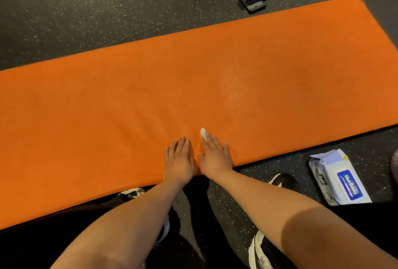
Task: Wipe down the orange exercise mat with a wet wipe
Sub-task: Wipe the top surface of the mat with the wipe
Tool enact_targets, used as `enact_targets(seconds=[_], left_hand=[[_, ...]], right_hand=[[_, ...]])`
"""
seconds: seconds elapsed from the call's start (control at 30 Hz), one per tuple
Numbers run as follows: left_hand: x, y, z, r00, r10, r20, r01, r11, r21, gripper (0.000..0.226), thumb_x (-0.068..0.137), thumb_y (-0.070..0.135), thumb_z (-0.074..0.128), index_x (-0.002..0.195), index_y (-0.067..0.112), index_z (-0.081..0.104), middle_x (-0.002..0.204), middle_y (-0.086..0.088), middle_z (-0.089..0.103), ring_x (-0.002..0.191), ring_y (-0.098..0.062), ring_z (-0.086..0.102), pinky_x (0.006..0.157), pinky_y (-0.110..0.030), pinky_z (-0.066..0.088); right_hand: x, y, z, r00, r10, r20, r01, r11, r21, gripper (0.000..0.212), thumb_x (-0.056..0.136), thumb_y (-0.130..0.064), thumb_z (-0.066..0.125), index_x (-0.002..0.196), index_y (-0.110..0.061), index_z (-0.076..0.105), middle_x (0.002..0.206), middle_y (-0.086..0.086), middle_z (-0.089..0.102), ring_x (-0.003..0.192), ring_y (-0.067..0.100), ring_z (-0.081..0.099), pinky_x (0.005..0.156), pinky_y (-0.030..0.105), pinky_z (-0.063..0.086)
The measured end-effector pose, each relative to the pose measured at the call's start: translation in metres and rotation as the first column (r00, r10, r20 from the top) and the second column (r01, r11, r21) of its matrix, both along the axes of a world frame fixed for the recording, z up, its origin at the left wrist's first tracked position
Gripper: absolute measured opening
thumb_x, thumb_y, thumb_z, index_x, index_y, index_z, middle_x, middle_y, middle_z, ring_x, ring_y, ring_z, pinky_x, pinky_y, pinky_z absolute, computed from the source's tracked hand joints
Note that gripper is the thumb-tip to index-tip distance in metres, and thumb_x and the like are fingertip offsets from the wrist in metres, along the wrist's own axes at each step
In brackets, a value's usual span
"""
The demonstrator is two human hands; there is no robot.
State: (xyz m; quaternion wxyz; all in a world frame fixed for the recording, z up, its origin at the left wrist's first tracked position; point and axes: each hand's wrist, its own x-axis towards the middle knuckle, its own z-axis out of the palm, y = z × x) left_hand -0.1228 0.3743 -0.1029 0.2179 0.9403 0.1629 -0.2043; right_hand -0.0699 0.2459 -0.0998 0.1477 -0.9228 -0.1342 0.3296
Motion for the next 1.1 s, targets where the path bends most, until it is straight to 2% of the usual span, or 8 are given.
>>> enact_targets(seconds=[0.1,0.2,0.37,0.6,0.77,0.97,1.03,1.1], left_hand=[[-0.003,-0.001,0.002,1.000,0.016,-0.001,-0.016,0.999,-0.048,0.054,0.108,0.034,0.027,0.160,0.023,0.015,0.168,0.002,0.007,0.155,-0.020,-0.001,0.125,-0.042,-0.002],[-0.010,-0.001,0.004,1.000,0.016,0.015,-0.016,0.998,-0.054,0.053,0.109,0.031,0.027,0.160,0.023,0.018,0.168,0.002,0.008,0.155,-0.018,-0.001,0.125,-0.040,-0.003],[-0.018,-0.006,0.011,1.000,-0.015,0.014,0.016,1.000,-0.019,0.054,0.107,0.028,0.032,0.159,0.018,0.021,0.168,-0.001,0.009,0.155,-0.023,0.001,0.125,-0.043,0.002],[-0.030,-0.014,0.023,0.998,-0.011,-0.055,0.008,0.998,-0.061,0.053,0.109,0.033,0.027,0.160,0.023,0.017,0.169,0.002,0.005,0.155,-0.020,-0.005,0.124,-0.045,-0.003],[-0.041,-0.020,0.026,0.996,-0.022,-0.088,0.018,0.999,-0.044,0.054,0.109,0.033,0.028,0.160,0.023,0.018,0.169,0.003,0.001,0.155,-0.019,-0.008,0.124,-0.046,-0.005],[-0.054,-0.022,0.031,0.996,-0.072,-0.057,0.069,0.996,-0.047,0.057,0.108,0.029,0.030,0.161,0.023,0.013,0.169,0.001,0.002,0.155,-0.021,-0.005,0.124,-0.045,-0.004],[-0.054,-0.020,0.030,0.995,-0.076,-0.058,0.073,0.996,-0.048,0.054,0.108,0.027,0.031,0.161,0.022,0.017,0.169,0.001,0.004,0.155,-0.021,-0.004,0.124,-0.044,-0.002],[-0.051,-0.018,0.032,0.995,-0.075,-0.068,0.072,0.996,-0.050,0.052,0.108,0.025,0.030,0.160,0.022,0.022,0.169,0.000,0.006,0.155,-0.022,-0.002,0.124,-0.044,-0.001]], right_hand=[[-0.023,-0.002,0.003,0.989,0.149,0.010,-0.149,0.981,0.127,0.053,0.110,-0.031,0.021,0.162,-0.030,0.013,0.169,-0.013,0.001,0.155,0.009,-0.004,0.126,0.043,-0.002],[-0.010,-0.017,0.002,0.967,0.249,0.058,-0.253,0.966,0.062,0.052,0.110,-0.031,0.022,0.162,-0.032,0.015,0.169,-0.013,0.005,0.156,0.012,-0.005,0.126,0.047,-0.002],[-0.011,-0.023,0.003,0.997,-0.065,0.032,0.067,0.996,-0.052,0.058,0.109,-0.030,0.025,0.163,-0.025,0.006,0.170,-0.006,-0.006,0.155,0.016,-0.010,0.126,0.049,-0.002],[-0.048,-0.011,0.013,0.988,0.142,0.060,-0.147,0.984,0.098,0.053,0.110,-0.028,0.024,0.162,-0.027,0.016,0.170,-0.007,0.005,0.156,0.013,-0.001,0.126,0.045,0.003],[-0.051,-0.019,0.019,0.998,0.043,0.048,-0.042,0.999,-0.026,0.058,0.108,-0.027,0.030,0.163,-0.025,0.010,0.170,-0.005,0.000,0.156,0.018,-0.006,0.126,0.049,0.003],[-0.063,-0.017,0.023,0.990,0.141,0.024,-0.142,0.984,0.109,0.054,0.109,-0.022,0.028,0.162,-0.026,0.016,0.170,-0.007,0.003,0.156,0.014,-0.001,0.127,0.041,0.003],[-0.055,-0.024,0.023,0.989,0.143,0.048,-0.145,0.989,0.035,0.053,0.109,-0.025,0.027,0.162,-0.027,0.018,0.170,-0.006,0.006,0.156,0.017,-0.001,0.126,0.047,0.004],[-0.044,-0.031,0.025,0.999,0.038,0.033,-0.036,0.998,-0.051,0.054,0.109,-0.029,0.027,0.162,-0.025,0.018,0.170,-0.005,0.006,0.156,0.020,-0.003,0.125,0.050,0.005]])
